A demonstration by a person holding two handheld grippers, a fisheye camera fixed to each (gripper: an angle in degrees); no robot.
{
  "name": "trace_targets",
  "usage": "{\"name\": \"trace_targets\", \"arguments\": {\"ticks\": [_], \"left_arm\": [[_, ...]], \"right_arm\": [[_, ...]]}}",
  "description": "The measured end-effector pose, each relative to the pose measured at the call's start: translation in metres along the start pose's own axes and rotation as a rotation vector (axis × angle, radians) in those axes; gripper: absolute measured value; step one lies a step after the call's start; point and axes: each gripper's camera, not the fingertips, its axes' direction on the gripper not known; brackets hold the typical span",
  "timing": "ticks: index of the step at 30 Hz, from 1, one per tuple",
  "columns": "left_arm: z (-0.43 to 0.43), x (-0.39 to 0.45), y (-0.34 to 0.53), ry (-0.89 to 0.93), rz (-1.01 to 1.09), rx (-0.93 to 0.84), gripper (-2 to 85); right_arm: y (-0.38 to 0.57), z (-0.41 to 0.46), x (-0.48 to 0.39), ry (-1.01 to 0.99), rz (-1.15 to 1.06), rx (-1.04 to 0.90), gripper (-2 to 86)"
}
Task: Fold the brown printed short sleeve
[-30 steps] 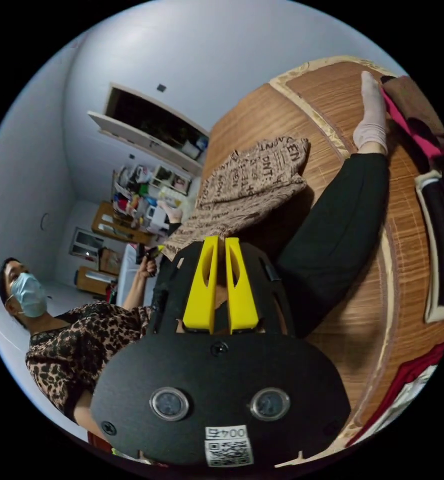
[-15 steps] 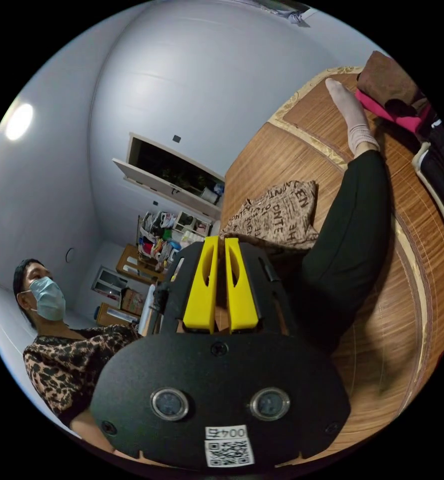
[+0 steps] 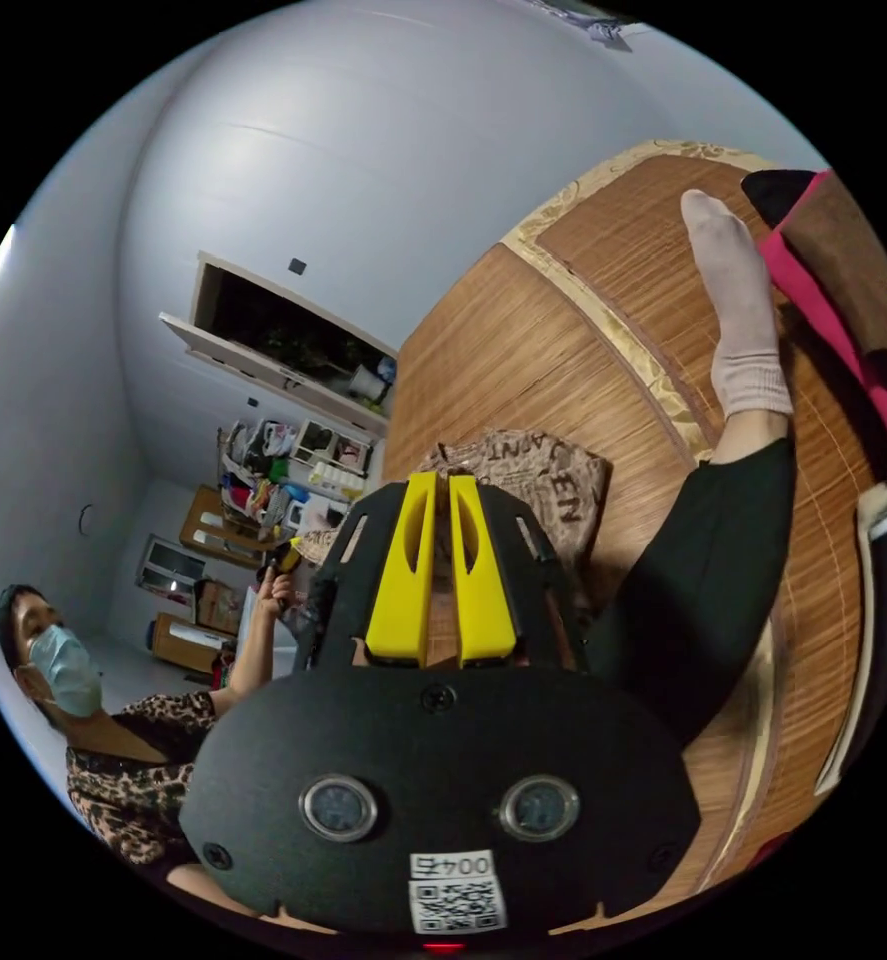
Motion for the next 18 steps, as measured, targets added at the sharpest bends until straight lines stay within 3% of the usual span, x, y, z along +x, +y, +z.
{"name": "trace_targets", "arguments": {"ticks": [10, 16, 18], "left_arm": [[0.102, -0.104, -0.104, -0.166, -0.169, -0.016, 2.6], [0.117, -0.136, -0.111, -0.142, -0.218, 0.132, 2.7], [0.103, -0.135, -0.103, -0.122, -0.208, 0.288, 2.8]], "right_arm": [[-0.085, 0.123, 0.088, 0.345, 0.15, -0.138, 5.5], [-0.093, 0.138, 0.098, 0.459, 0.159, -0.044, 6.4], [-0.087, 0.14, 0.08, 0.491, 0.091, -0.035, 6.9]]}}
